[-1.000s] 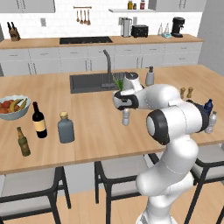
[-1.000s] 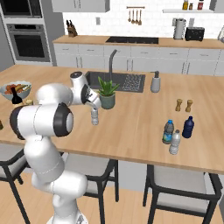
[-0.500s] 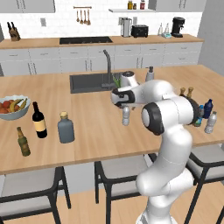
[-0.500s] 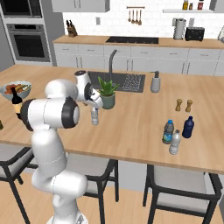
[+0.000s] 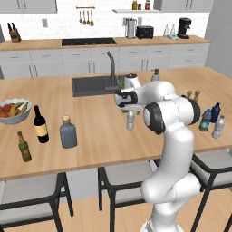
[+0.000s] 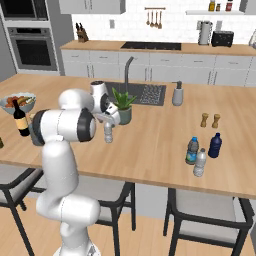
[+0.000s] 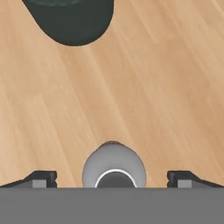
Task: Move the plastic bottles in the middle to the plastics group, and the glass bottles in the middle to the glass group.
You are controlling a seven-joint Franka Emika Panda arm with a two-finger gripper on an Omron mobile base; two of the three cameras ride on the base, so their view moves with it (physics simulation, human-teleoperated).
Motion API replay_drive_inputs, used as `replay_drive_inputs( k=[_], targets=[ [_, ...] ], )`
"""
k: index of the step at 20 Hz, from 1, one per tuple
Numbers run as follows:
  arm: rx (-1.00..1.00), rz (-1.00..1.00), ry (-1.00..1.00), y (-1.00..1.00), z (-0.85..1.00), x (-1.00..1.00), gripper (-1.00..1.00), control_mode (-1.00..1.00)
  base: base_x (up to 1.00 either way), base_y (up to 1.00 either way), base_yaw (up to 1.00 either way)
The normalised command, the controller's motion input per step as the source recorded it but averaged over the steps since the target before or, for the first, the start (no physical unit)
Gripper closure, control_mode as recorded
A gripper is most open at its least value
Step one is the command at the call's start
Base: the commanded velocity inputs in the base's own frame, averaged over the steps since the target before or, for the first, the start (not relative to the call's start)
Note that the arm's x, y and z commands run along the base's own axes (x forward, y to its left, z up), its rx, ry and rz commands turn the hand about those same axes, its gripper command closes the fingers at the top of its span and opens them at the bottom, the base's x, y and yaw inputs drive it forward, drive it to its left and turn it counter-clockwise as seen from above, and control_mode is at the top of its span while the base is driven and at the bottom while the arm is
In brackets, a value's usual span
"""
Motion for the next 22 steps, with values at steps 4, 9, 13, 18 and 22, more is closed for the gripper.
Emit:
replay_drive_inputs(
  k=[4,9,13,18,22],
  targets=[
    [0.0,0.0,0.01,-0.01,-0.17,0.1,-1.0,-1.0,0.0,0.0,0.0],
    [0.0,0.0,0.0,0.0,-0.15,0.03,1.0,-1.0,0.0,0.0,0.0],
    [0.0,0.0,0.02,-0.12,-0.19,-0.1,1.0,-1.0,0.0,0.0,0.0],
    [0.0,0.0,-0.03,-0.33,-0.14,-0.28,1.0,-1.0,0.0,0.0,0.0],
    [0.0,0.0,-0.05,-0.39,0.24,-0.7,1.0,-1.0,0.0,0.0,0.0]
  ],
)
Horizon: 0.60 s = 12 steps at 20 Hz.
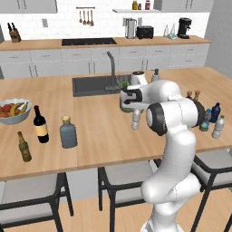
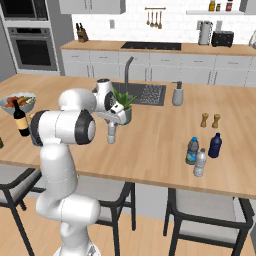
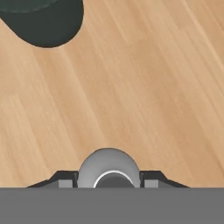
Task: Move the plastic bottles in the middle to the plastics group, and the glass bottles in the middle to the glass group.
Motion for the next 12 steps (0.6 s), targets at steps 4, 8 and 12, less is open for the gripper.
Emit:
replay_drive_inputs(
  k=[4,8,12],
  targets=[
    [0.0,0.04,0.0,-0.36,0.52,-0.81,1.0,-1.0,0.0,0.0,0.0],
    [0.0,0.07,0.0,-0.54,0.41,-0.87,1.0,-1.0,0.0,0.0,0.0],
    [0.0,0.07,0.0,-0.72,0.26,-0.81,1.0,-1.0,0.0,0.0,0.0]
  ],
)
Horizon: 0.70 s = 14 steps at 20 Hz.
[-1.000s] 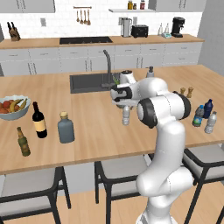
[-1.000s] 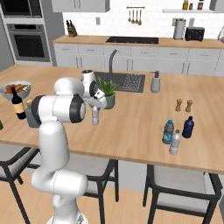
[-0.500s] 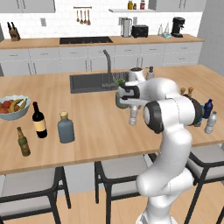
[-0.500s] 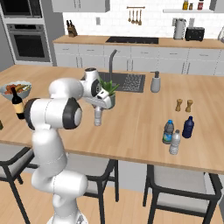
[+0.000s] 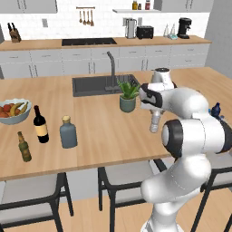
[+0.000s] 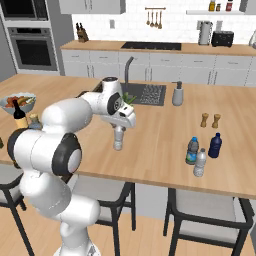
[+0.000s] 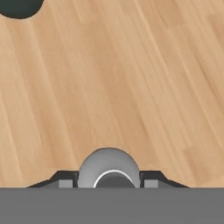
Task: Move the plastic bottles in the middle to the plastics group, and the glass bottles in the middle to the glass group.
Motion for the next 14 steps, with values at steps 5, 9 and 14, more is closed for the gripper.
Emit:
replay_drive_inputs(
  k=[5,9,14],
  targets=[
    [-0.03,0.04,0.0,-0.9,0.05,-0.67,1.0,-1.0,0.0,0.0,0.0],
    [-0.08,0.0,0.0,-0.99,0.0,-0.35,1.0,-1.0,0.0,0.0,0.0],
    [-0.09,0.0,0.0,-0.99,0.0,-0.1,1.0,-1.0,0.0,0.0,0.0]
  ],
)
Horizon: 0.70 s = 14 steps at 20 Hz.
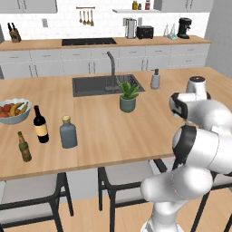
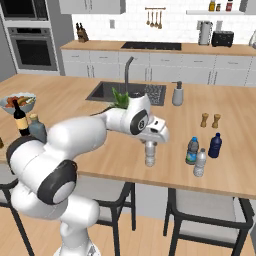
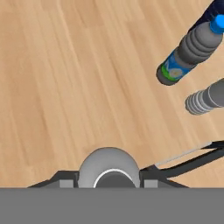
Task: Move the plastic bottles in the middle to the plastics group, and the glass bottles in the middle to the glass group.
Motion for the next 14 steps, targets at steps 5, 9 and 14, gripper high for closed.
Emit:
replay_drive_inputs(
  k=[5,9,14],
  targets=[
    [-0.12,0.0,0.03,-0.84,0.0,0.04,1.0,-1.0,0.0,0.0,0.0],
    [-0.1,0.0,0.02,-0.76,0.0,0.11,1.0,-1.0,0.0,0.0,0.0],
    [-0.02,0.0,0.01,-0.46,-0.02,0.19,1.0,-1.0,0.0,0.0,0.0]
  ],
)
